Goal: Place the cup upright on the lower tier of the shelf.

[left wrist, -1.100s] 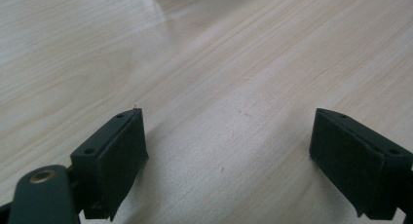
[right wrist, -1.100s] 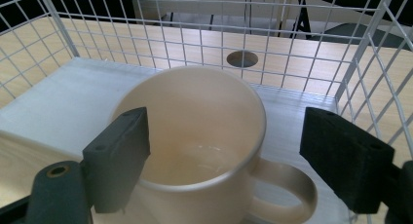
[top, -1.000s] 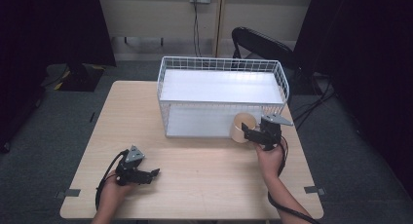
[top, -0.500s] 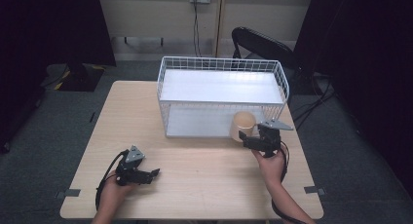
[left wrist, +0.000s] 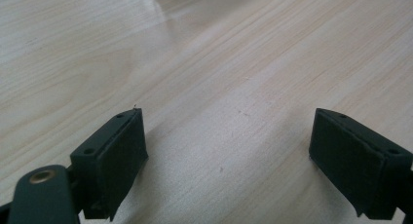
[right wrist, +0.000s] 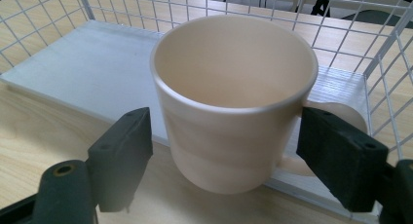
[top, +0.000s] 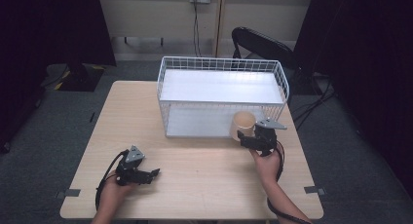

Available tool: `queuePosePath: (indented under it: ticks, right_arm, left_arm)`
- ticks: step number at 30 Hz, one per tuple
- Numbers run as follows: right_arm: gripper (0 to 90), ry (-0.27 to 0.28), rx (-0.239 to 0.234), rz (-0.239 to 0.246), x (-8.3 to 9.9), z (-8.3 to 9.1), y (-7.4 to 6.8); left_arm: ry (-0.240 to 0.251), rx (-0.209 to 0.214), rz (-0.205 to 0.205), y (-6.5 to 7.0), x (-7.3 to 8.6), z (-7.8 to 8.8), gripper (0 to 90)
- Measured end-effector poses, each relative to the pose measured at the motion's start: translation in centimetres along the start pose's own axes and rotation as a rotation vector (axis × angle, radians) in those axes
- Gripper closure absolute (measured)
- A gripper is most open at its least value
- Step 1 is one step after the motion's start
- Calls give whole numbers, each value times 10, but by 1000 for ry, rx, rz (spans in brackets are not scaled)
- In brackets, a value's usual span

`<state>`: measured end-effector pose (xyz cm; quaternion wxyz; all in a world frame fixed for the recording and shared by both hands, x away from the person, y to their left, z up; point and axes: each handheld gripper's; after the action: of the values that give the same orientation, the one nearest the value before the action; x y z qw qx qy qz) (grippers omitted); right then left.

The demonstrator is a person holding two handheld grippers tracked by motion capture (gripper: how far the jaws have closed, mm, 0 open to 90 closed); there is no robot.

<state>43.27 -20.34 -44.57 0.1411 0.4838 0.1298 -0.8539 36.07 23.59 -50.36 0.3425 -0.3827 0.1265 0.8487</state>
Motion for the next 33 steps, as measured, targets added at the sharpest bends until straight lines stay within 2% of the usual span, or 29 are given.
queuePosePath:
  ticks: [9, 18, 28, 33]
  right_arm:
    - [259, -10, 18, 1, -2, -6, 0]
    - [328, -20, 5, 5, -2, -10, -3]
    - [423, -34, -6, 3, -2, -14, -3]
    - [503, -39, -12, -1, -3, -16, -4]
  left_arm:
    - [1, 2, 2, 0, 0, 0, 132]
    - [2, 2, 4, 0, 0, 0, 132]
    - [2, 2, 4, 0, 0, 0, 132]
    - [1, 2, 2, 0, 0, 0, 132]
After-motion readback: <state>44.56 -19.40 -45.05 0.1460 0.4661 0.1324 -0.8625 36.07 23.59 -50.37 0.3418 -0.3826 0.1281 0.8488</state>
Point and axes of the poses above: each handheld gripper's, and its own axes: z roughly backward along the jaws, x roughly out of its underside, y roughly to its right, and after that the axes turned 4 degrees about -z, right-handed
